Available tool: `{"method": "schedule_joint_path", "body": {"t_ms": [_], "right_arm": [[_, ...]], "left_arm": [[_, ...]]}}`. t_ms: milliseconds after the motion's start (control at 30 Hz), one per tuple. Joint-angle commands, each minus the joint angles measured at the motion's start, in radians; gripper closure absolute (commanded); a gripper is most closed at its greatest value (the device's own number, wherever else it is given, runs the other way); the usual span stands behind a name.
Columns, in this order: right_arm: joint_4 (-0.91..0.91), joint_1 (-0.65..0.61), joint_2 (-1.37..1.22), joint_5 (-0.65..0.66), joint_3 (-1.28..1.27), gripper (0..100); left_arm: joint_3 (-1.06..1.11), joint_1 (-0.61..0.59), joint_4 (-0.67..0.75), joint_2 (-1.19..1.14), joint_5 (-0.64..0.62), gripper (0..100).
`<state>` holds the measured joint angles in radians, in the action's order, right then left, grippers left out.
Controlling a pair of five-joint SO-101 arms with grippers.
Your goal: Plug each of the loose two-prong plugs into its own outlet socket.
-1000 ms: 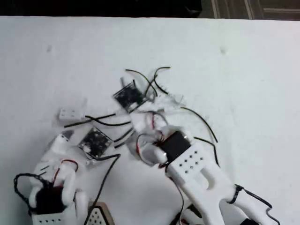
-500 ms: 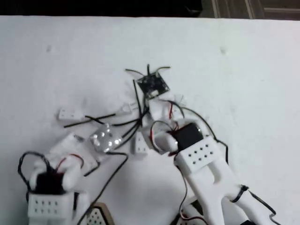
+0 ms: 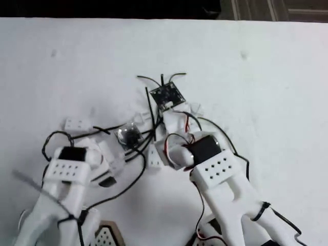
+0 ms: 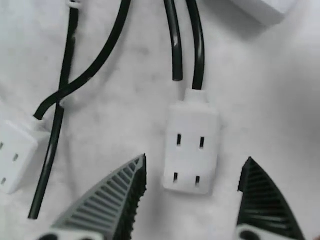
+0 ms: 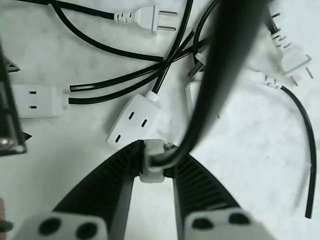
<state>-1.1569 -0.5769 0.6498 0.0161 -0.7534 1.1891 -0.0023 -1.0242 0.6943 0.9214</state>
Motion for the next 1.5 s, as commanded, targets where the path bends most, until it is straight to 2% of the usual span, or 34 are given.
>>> {"method": "schedule_joint_path", "body": {"t_ms": [0, 100, 333, 433, 733, 867, 1033, 1100, 1300, 1467], "right_arm": [[0.01, 0.012, 0.01, 0.005, 0.003, 98.1], [0.01, 0.012, 0.01, 0.005, 0.003, 98.1], [0.01, 0.012, 0.01, 0.005, -0.008, 98.1], [0.01, 0.012, 0.01, 0.005, -0.008, 98.1], [0.008, 0.012, 0.01, 0.005, -0.009, 98.1], [0.008, 0.012, 0.01, 0.005, -0.009, 98.1], [0.008, 0.012, 0.008, 0.005, -0.009, 98.1], [0.008, 0.012, 0.008, 0.005, -0.009, 98.1], [0.008, 0.012, 0.007, 0.005, -0.009, 98.1], [0.008, 0.01, 0.01, 0.005, -0.009, 98.1]], "left_arm": [[-0.049, 0.004, 0.112, -0.113, 0.006, 70], [-0.052, 0.01, 0.133, -0.15, 0.006, 74], [-0.06, 0.024, 0.133, -0.156, 0.008, 90], [-0.061, 0.022, 0.18, -0.156, 0.005, 95], [-0.084, 0.022, 0.226, -0.157, -0.245, 97], [-0.086, 0.022, 0.212, -0.157, -0.285, 95], [-0.094, 0.018, 0.149, -0.15, -0.315, 73], [-0.095, 0.015, 0.146, -0.15, -0.342, 69], [-0.103, 0.013, 0.141, -0.148, -0.322, 69], [-0.23, -0.056, 0.037, -0.148, -0.353, 69]]}}
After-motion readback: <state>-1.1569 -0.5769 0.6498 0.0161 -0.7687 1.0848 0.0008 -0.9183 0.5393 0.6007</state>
